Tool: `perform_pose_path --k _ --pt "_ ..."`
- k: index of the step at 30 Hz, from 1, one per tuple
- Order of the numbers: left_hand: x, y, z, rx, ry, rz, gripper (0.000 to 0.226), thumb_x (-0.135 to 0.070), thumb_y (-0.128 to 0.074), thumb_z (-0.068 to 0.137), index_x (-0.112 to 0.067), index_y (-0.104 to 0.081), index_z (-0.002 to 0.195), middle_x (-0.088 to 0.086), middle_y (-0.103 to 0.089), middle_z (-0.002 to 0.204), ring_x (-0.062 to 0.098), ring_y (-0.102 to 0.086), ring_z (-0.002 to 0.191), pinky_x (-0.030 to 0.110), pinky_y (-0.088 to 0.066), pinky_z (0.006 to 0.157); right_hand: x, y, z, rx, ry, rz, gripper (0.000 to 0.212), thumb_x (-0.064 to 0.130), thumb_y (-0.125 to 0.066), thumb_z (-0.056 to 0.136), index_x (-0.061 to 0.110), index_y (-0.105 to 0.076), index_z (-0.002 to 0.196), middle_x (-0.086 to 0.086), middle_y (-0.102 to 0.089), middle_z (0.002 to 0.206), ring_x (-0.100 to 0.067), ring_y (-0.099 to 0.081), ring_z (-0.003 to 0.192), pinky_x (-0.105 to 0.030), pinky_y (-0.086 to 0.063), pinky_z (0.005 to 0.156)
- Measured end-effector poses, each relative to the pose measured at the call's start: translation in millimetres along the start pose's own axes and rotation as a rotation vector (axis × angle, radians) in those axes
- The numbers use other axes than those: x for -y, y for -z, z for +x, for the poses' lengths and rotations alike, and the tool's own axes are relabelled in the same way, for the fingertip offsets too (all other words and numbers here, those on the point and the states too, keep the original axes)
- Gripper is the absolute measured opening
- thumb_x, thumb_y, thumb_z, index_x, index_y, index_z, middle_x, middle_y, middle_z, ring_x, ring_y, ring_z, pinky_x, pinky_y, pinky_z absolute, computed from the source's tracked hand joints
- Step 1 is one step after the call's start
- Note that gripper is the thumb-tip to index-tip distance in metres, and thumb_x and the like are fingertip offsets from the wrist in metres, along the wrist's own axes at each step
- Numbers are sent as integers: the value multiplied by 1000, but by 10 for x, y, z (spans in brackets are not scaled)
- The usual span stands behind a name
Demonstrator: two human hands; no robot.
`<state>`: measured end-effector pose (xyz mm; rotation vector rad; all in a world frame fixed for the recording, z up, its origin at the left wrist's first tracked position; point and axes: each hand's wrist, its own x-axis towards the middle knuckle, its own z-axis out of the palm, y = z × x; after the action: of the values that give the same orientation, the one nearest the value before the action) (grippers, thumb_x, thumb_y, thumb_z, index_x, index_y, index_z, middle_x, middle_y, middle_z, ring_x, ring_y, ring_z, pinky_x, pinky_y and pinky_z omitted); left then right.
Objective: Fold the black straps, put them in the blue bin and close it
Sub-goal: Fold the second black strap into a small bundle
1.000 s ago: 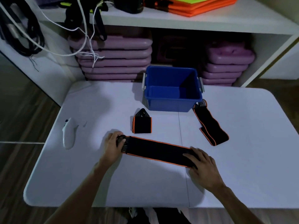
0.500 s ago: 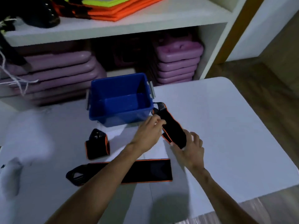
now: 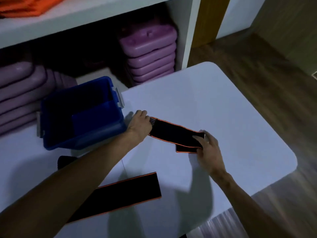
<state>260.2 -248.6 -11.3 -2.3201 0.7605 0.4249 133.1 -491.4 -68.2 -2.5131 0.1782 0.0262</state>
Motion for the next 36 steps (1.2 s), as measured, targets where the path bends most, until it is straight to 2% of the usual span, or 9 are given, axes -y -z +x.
perform_pose_path --k 3,6,9,12,21,26,29,32,36 --pt "-1 45 -165 -137 34 -536 19 -34 -57 76 -18 -60 86 1 -55 87 22 -49 83 33 -43 67 -7 176 59 -85 -209 268 47 -10 -44 86 13 -66 121 -6 -53 129 -19 -54 114 -14 -38 96" --pt "107 108 -598 -106 106 -1455 21 -32 -56 77 -11 -59 73 4 -62 69 17 -55 68 28 -40 59 -33 334 158 -22 -168 358 43 -12 -48 82 17 -73 103 5 -71 100 -15 -65 97 -7 -44 78" --pt "242 -120 -1152 -200 269 -2080 20 -20 -54 84 -16 -60 65 0 -56 62 13 -53 64 27 -43 68 216 429 267 289 -100 426 32 -3 -56 91 24 -71 85 15 -66 69 -12 -60 70 -16 -44 62" --pt "282 -555 -1704 -282 536 -2570 32 -9 -48 92 -17 -48 61 -3 -37 49 10 -40 50 26 -48 63 676 338 300 663 -2 365 16 10 -62 93 22 -72 87 8 -68 71 -8 -62 68 -17 -46 62" --pt "246 -1919 -3425 -442 1156 -2437 12 -11 -62 89 -6 -64 100 10 -65 83 11 -64 58 21 -54 56 1898 -644 -199 1042 368 7 36 46 -65 89 14 -62 74 9 -54 60 -6 -48 55 -25 -37 58" --pt "108 -2467 -3670 -394 1317 -2075 22 -16 -68 85 -2 -64 102 15 -65 88 21 -62 77 28 -52 70 2158 -957 -487 810 608 -224 26 52 -53 93 27 -59 86 9 -66 78 -9 -61 74 -34 -51 72" --pt "58 -2635 -3608 -433 1321 -1955 19 -11 -71 83 -2 -63 97 12 -64 83 11 -63 71 11 -47 61 2143 -1053 -600 729 642 -328 22 52 -47 96 33 -58 99 11 -71 91 -14 -65 83 -32 -53 74" --pt "8 -2746 -3569 -430 1328 -1860 27 -23 -78 75 -12 -62 94 15 -67 96 24 -65 85 26 -50 72 2005 -1062 -663 652 631 -356 19 47 -48 97 33 -56 105 13 -70 96 -15 -66 87 -31 -51 74" --pt "-86 -2623 -3639 -636 1464 -1722 30 -18 -82 70 -19 -53 75 17 -57 91 28 -59 74 31 -48 63 1693 -1087 -795 318 762 -461 33 42 -44 92 24 -65 111 -4 -67 93 -29 -62 84 -39 -47 68"
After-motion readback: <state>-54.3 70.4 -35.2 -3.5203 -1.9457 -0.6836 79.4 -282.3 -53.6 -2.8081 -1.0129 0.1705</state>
